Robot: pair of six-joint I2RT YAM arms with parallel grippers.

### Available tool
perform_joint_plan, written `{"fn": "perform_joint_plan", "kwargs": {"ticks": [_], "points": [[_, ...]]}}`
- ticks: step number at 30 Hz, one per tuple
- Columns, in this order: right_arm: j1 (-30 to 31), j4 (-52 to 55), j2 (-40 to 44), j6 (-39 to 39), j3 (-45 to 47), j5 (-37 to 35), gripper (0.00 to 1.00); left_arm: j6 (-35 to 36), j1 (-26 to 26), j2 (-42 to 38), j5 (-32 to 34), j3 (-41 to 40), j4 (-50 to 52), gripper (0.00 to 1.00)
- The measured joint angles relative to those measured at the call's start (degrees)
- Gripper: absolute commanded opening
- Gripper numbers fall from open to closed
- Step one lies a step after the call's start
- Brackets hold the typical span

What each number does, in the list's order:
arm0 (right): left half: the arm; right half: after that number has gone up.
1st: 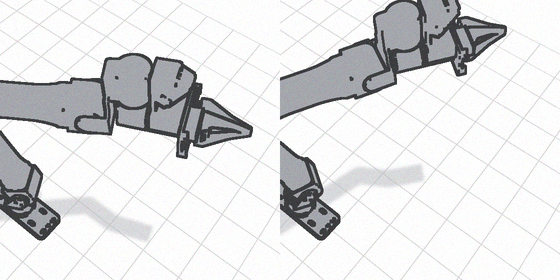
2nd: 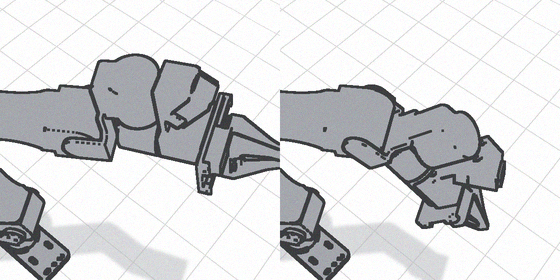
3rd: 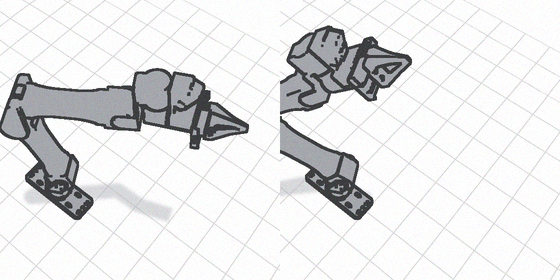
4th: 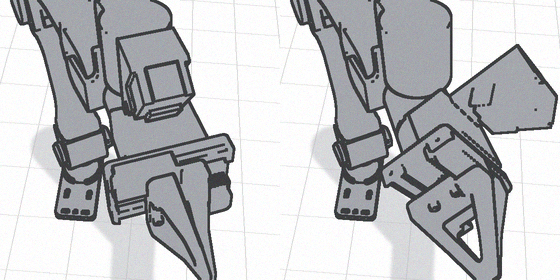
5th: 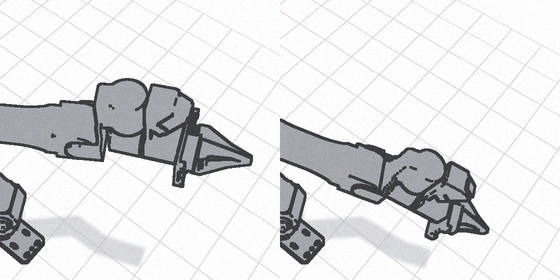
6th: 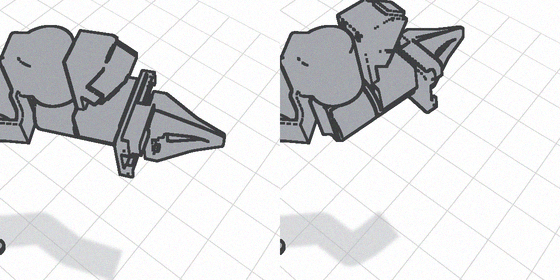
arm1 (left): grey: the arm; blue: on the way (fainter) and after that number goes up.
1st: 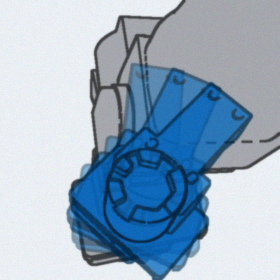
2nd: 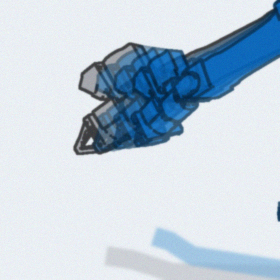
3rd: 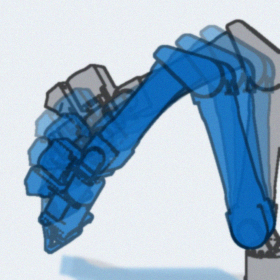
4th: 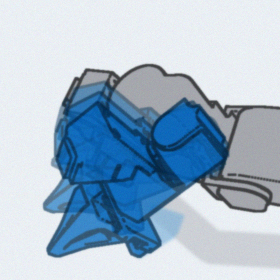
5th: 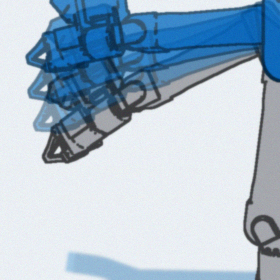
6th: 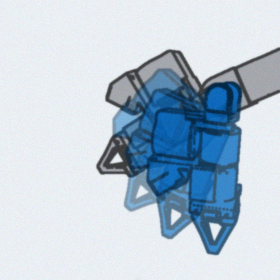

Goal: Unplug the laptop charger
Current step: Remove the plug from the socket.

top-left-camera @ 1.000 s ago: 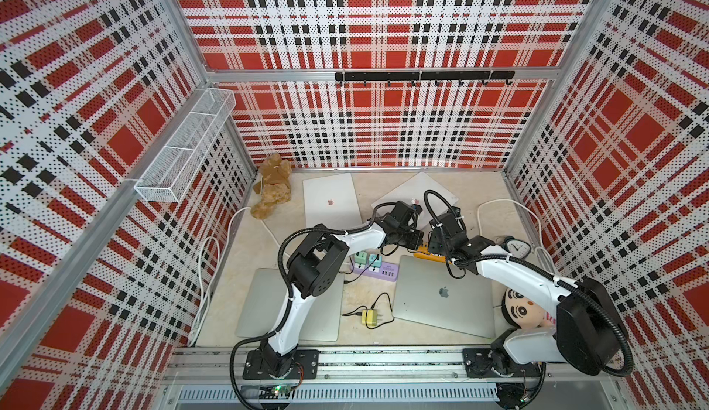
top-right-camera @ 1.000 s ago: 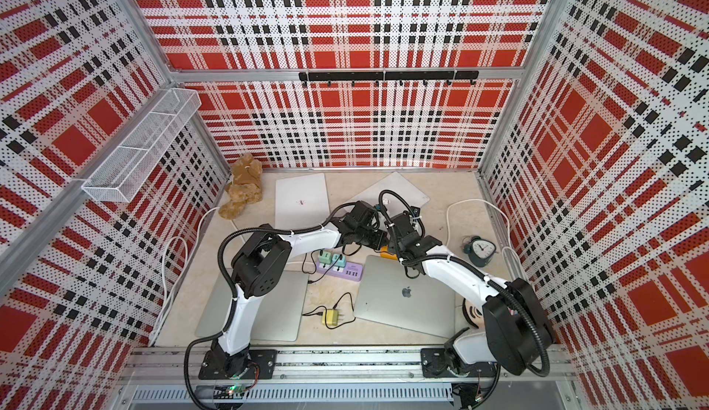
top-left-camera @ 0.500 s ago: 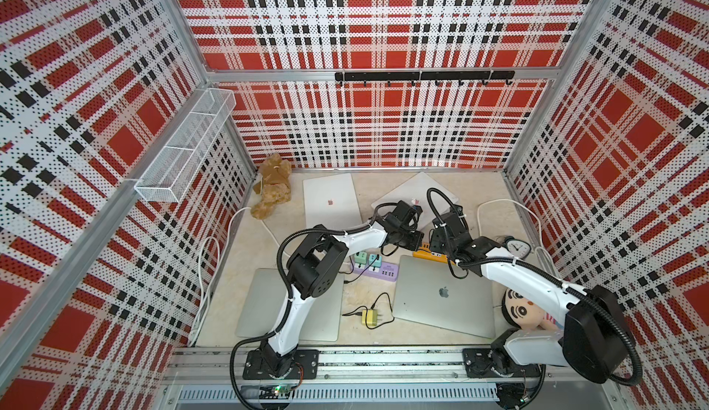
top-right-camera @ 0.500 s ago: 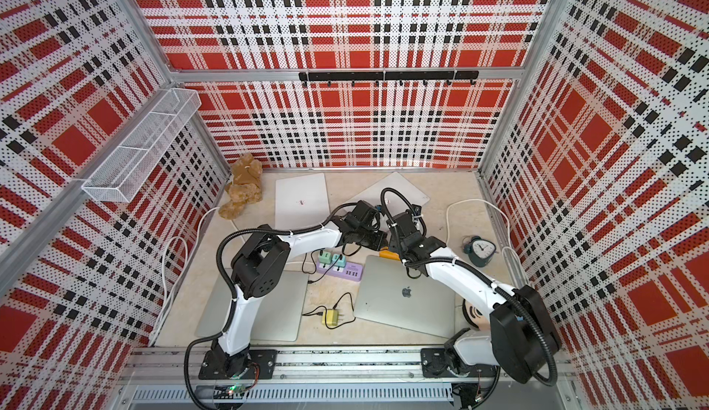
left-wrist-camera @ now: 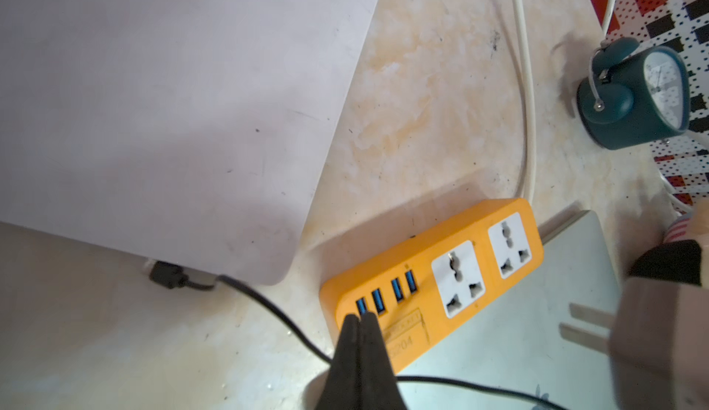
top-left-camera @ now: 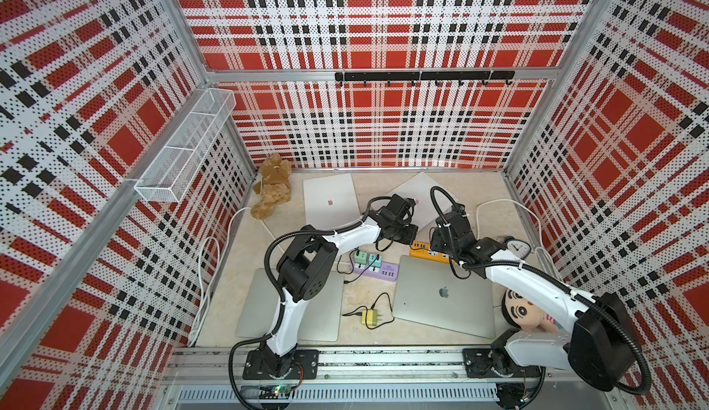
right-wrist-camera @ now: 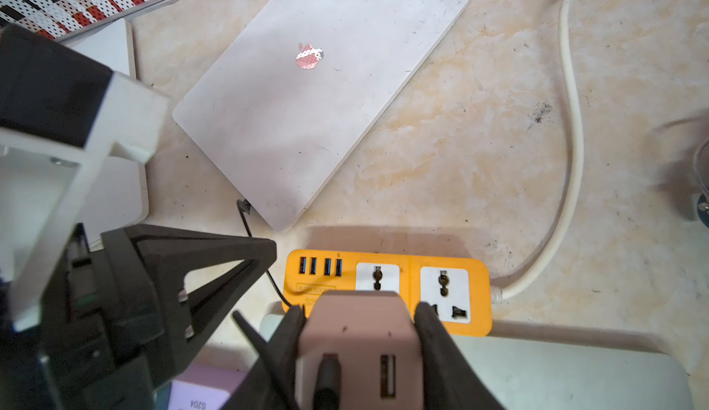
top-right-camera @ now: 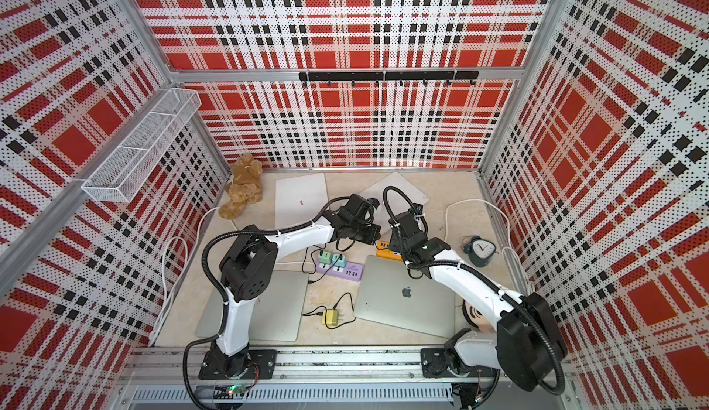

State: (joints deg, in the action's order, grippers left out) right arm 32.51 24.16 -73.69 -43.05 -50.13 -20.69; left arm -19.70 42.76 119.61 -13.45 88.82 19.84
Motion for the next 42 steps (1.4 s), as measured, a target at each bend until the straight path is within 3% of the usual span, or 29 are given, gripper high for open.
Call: {"fn": "perform_joint_plan", "kwargs": {"ticks": [12,31,42], "points": [[0.0,0.5,1.0,0.0,0.0,0.1,0.23,-0.7,-0.6,-0.4,0.4,-2.8,1.6,0.04],[0.0,1.0,1.2,0.1,0.0,0.0,0.23,-0.7,2.6,4.1,-1.2,-2.1,2.0,0.04],[0.0,1.7,1.2,0.5,-0.8,0.0,0.23,-0.9,1.0,3.7,-3.1,-3.7,-0.6,0.03]]}}
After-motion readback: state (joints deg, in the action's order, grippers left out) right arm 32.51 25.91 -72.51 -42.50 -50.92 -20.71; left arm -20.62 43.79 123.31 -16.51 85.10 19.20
